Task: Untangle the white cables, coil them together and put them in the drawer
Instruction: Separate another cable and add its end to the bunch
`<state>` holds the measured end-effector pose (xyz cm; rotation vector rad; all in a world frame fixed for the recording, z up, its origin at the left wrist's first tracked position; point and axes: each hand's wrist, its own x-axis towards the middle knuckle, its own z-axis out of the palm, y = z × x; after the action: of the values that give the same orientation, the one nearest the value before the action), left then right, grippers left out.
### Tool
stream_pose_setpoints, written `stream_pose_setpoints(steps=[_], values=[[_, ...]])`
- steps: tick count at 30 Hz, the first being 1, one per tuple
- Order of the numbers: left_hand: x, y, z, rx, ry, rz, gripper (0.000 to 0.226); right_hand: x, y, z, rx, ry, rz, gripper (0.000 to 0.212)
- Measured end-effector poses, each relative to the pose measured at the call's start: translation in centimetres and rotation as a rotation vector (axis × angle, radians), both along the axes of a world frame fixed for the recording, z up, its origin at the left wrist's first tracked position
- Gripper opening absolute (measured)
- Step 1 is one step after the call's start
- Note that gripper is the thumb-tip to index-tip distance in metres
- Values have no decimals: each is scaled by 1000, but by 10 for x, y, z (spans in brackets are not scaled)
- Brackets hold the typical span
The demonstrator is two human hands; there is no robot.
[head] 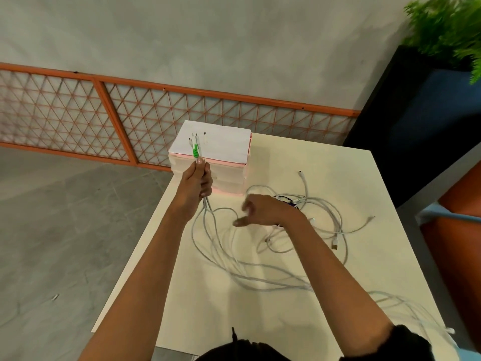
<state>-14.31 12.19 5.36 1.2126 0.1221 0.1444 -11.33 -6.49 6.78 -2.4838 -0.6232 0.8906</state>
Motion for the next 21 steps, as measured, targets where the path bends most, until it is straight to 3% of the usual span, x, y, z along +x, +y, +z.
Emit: stream_pose_setpoints(steps=[3,7,9,13,21], values=[[0,0,7,-86,-12,-26,38,-7,40,-8,236,27,60,64],[2,7,13,-228,-25,-12,38,-23,68,-39,474,32,33,20],[2,14,12,-258,-28,11,38,-31,71,-47,554,100,-18,25],[-1,27,6,-328,-13,91,38,-39,69,-51,565,241,-55,37],[-7,37,-4,-354,31,189,40,-49,58,-56,560,494,-86,42]])
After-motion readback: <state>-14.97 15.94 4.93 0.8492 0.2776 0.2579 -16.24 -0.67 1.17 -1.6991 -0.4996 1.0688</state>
